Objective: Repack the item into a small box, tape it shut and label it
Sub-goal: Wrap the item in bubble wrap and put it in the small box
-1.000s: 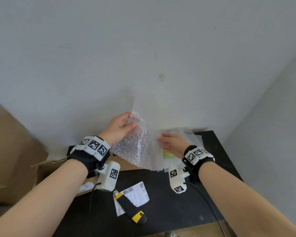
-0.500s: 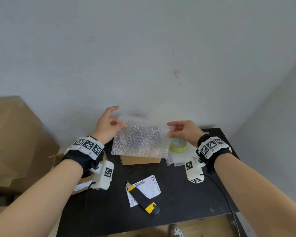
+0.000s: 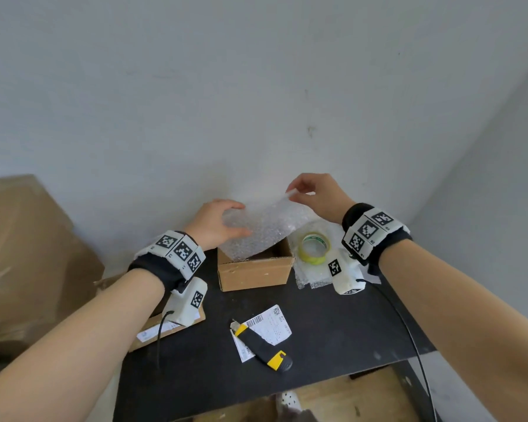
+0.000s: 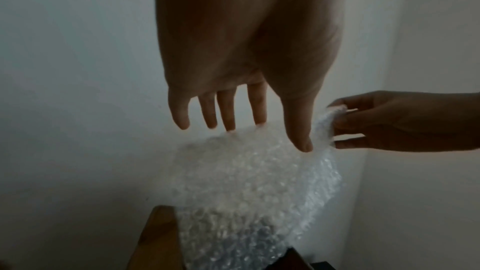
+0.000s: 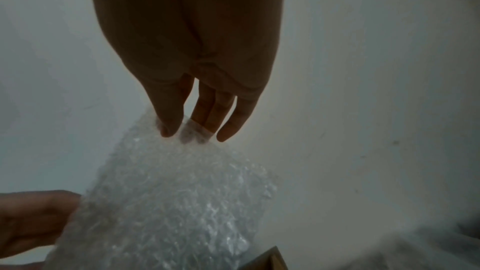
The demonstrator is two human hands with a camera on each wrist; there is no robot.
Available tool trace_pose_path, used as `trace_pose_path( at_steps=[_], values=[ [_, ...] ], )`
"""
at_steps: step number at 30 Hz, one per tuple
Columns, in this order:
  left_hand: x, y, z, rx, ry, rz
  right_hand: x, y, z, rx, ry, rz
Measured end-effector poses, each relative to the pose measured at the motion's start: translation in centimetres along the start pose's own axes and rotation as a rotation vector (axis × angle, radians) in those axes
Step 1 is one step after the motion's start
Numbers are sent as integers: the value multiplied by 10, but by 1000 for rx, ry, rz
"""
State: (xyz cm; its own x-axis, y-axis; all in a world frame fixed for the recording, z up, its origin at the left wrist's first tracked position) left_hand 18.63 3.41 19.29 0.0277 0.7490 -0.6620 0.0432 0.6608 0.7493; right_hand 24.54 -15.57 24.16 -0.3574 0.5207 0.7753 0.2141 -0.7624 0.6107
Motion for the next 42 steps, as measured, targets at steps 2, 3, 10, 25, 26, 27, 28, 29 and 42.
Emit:
trace_pose_path(
  at_steps=[2, 3, 10, 25, 26, 27, 28, 29, 42],
  values=[
    [-4, -6, 5, 21, 1, -44, 10, -3, 4, 14, 27, 2],
    [-4, -6, 7, 9, 12, -63, 15, -5, 6, 23, 40, 1],
    [-16, 20, 10, -118, -27, -151, 27, 1, 20, -28, 25, -74],
    [25, 31, -15, -153, 277, -692, -46, -86, -10, 247, -463, 607],
    [27, 30, -16, -149, 288, -700, -45, -89, -9, 274, -455, 625],
    [29, 28, -16, -143, 298, -708, -42, -90, -8, 297, -441, 630],
    [32, 27, -17, -133, 307, -723, -39, -91, -7, 310, -420, 626],
    [34, 25, -18, -118, 311, -738, -38, -90, -6, 308, -407, 616],
    [41, -3, -24, 51, 368, -851, -42, -81, 4, 290, -299, 556]
  ],
)
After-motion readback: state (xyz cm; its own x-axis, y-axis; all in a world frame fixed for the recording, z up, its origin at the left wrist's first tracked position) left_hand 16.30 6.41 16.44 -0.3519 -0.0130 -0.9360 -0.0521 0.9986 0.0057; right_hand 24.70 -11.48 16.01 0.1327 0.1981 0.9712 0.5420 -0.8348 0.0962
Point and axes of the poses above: each hand's wrist, its own z-axis towards the middle knuckle, its own y-axis out of the back of the hand, x = y × z, the point moved 9 cm from there along z, towards the middle knuckle, and after that the axes turned 1 degree about -x, right-handed, at the moved point
